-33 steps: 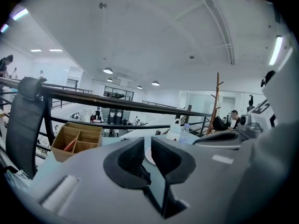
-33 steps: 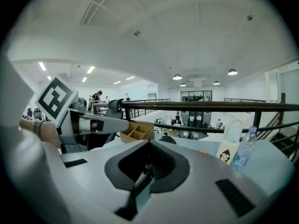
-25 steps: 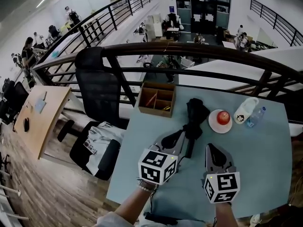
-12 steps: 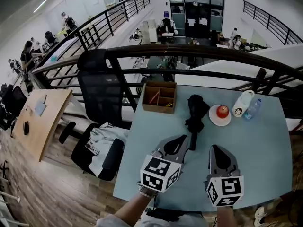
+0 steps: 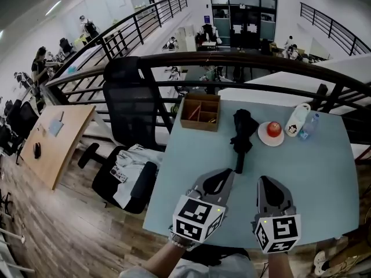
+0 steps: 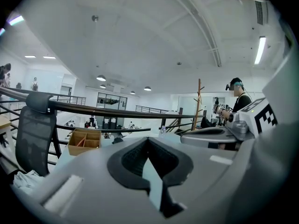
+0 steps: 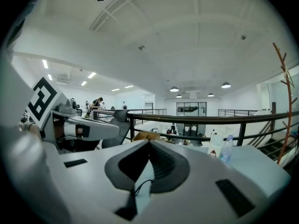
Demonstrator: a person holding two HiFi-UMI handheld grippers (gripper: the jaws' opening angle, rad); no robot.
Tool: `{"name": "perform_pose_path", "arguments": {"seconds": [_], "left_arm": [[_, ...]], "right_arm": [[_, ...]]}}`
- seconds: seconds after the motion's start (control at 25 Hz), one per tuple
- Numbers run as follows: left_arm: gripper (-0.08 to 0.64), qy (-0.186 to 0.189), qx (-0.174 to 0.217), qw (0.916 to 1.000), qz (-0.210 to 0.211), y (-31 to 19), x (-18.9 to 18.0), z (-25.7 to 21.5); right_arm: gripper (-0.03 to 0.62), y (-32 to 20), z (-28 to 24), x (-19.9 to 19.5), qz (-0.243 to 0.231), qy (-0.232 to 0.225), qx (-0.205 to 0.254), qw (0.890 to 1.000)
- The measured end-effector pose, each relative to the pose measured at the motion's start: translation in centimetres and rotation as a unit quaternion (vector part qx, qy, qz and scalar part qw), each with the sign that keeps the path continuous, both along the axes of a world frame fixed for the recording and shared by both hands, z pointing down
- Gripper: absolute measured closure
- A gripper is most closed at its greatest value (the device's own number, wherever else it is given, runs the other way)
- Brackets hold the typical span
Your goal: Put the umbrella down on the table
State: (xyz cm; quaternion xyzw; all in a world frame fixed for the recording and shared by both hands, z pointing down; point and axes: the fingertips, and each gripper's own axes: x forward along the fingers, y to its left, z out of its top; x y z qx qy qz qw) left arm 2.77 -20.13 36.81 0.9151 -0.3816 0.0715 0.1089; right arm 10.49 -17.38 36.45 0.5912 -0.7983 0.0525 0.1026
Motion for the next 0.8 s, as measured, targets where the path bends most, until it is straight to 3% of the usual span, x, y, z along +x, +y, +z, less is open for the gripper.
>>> {"name": "perform_pose_path", "arguments": {"seconds": [0.36,0.8], "left_arm": [[0.555,0.008,-0.006,0.9994,-0.032,5.4,0.6,-0.7],[0.555,0.019,-0.025,0.9971,-0.070,12.5,1.9,0.5]], "right_arm": [[0.594,4.8,-1.4,0.8,-0.037,-0.007,0.015,0.999],[0.594,12.3,-0.9,3.8,-0.049,-0.009,0.010,0.999]]}}
